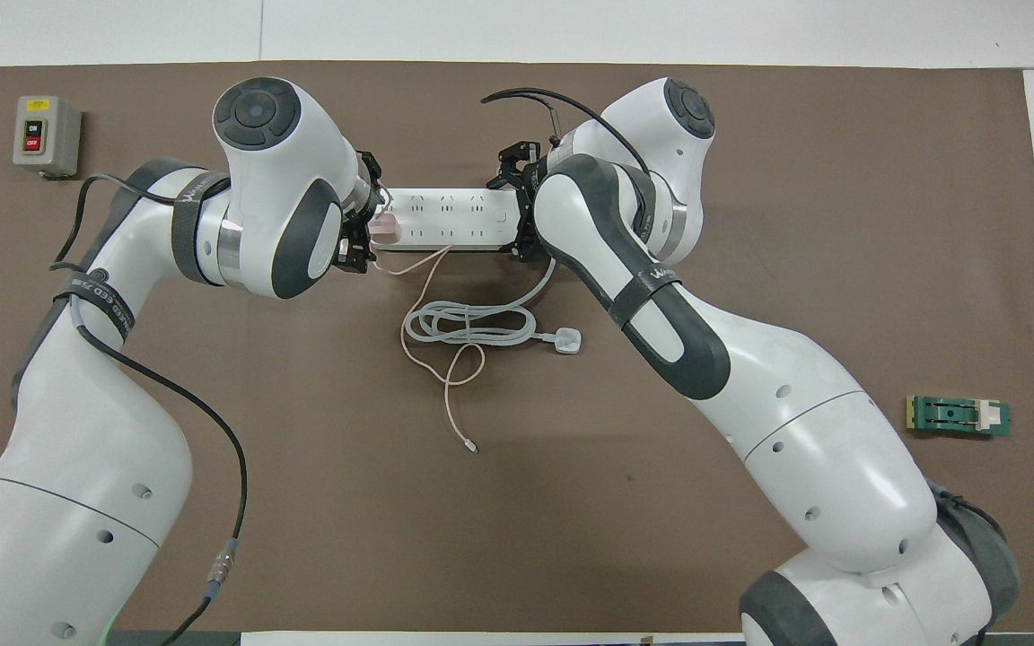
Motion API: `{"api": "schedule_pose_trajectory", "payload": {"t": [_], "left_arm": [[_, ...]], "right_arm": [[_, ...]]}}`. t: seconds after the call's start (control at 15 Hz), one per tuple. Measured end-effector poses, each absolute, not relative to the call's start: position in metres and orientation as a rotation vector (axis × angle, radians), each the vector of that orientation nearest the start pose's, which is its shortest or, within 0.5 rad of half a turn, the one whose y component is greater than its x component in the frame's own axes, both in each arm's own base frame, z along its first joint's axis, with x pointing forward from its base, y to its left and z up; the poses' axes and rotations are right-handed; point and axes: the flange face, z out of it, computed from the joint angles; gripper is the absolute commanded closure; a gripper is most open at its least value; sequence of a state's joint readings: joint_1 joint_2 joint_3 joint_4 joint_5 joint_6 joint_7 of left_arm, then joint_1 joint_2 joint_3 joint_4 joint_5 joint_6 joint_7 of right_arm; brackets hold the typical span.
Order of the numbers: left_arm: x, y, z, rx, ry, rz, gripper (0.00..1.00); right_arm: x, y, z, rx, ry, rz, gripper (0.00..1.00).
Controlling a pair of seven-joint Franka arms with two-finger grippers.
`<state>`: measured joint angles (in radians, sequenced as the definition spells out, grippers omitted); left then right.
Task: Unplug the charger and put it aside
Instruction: 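Grasp the pink charger with the left gripper while the right gripper holds the strip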
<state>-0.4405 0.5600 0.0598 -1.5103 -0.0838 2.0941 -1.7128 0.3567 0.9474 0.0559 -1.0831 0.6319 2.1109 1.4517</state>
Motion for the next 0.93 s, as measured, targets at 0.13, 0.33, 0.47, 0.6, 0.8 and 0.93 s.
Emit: {"api": "schedule_pose_trajectory", "payload": {"t": [0.13,0.33,0.47,0.6,0.8,0.93], "left_arm": [[0.6513,-0.2727,0.3433,-2.480,-2.012,0.030,0.31],[0.6516,-0.2728,0.3436,-2.482,-2.014,0.027,0.35],[0.6519,-0.2730,0.3439,-2.484,-2.016,0.024,0.35],[0.6521,-0.2734,0.3442,-2.487,-2.017,0.022,0.44],[0.6519,-0.2743,0.3443,-2.489,-2.017,0.022,0.78],[0.6510,-0.2740,0.3442,-2.485,-2.015,0.028,1.00]], "right_arm": [[0.7161,0.3261,0.2598,-2.055,1.694,0.594,0.03],[0.7165,0.3260,0.2593,-2.055,1.697,0.592,0.52],[0.7165,0.3259,0.2593,-2.053,1.700,0.593,0.53],[0.7165,0.3259,0.2593,-2.053,1.700,0.593,0.53],[0.7165,0.3260,0.2593,-2.054,1.700,0.591,0.53],[0.7166,0.3260,0.2594,-2.053,1.702,0.589,0.52]]}}
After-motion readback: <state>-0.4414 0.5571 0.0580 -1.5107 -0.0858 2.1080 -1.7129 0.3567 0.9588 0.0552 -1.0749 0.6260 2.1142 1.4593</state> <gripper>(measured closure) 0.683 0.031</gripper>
